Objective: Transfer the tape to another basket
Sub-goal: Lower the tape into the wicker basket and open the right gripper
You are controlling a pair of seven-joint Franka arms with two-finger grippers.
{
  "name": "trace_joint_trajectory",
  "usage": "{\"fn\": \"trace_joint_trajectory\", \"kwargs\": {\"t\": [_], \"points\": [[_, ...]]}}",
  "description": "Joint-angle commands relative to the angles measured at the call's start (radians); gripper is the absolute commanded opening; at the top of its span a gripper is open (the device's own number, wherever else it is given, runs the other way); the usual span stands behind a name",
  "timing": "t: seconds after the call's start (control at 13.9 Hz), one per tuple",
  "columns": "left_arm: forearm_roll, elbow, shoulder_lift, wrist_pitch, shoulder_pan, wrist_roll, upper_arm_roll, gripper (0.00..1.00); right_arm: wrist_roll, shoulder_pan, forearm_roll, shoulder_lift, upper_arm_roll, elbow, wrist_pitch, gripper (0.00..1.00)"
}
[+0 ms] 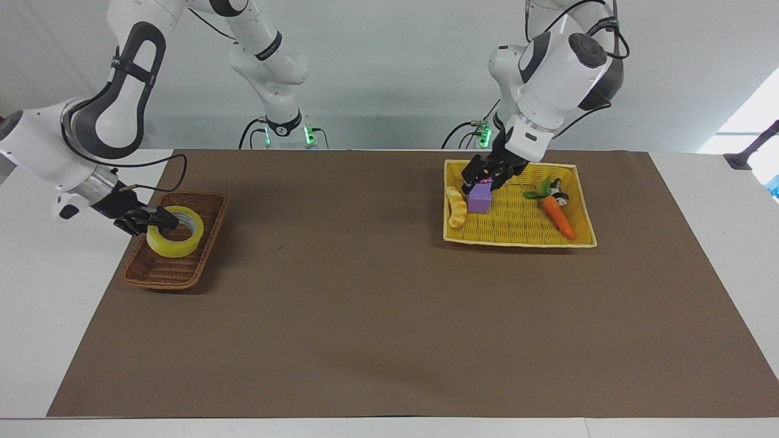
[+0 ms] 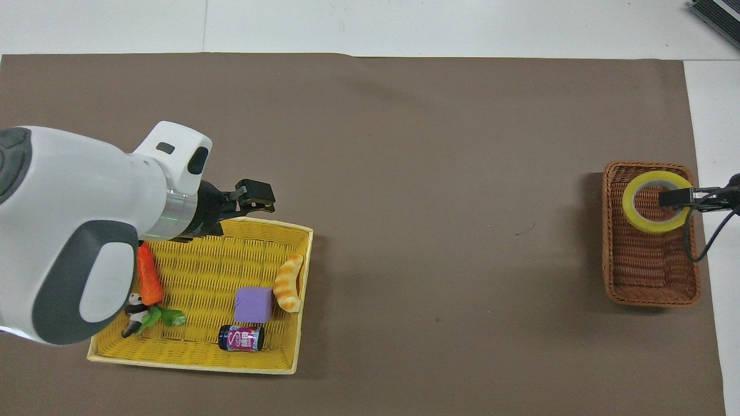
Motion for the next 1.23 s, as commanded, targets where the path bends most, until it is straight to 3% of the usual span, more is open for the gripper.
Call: {"fn": "trace_joint_trajectory", "kwargs": {"t": [0.0, 0.22, 0.36, 0.43, 0.58, 0.79, 1.15], "points": [[0.113, 0.043, 0.011, -0.060, 0.091, 0.185, -0.010, 1.00, -0.018, -0.015, -0.015, -0.008, 0.015, -0.011, 0.004, 0.00], [0.191, 0.129, 0.020, -0.150, 0.214, 0.442, -0.008, 1.00, -0.092, -0.041, -0.014, 0.023, 0.015, -0.047, 0.044, 0.00], [0.245, 0.179, 0.014, -0.224, 0.225, 0.531, -0.005, 1.00, -0.101, -0.044, -0.014, 0.026, 0.016, -0.054, 0.044, 0.02], [0.275, 0.216, 0.015, -0.264, 0.227, 0.550, -0.005, 1.00, -0.103, -0.040, -0.015, 0.026, 0.015, -0.060, 0.044, 0.21], [0.308, 0.294, 0.024, -0.348, 0.237, 0.596, -0.005, 1.00, -0.103, -0.041, -0.015, 0.024, 0.015, -0.066, 0.044, 1.00], [0.311, 0.397, 0.060, -0.465, 0.237, 0.630, -0.005, 1.00, -0.098, -0.044, -0.005, 0.024, 0.016, -0.051, 0.026, 1.00], [0.297, 0.364, 0.041, -0.454, 0.266, 0.659, -0.004, 1.00, -0.087, -0.026, -0.014, -0.017, 0.024, 0.010, 0.013, 1.00]]}}
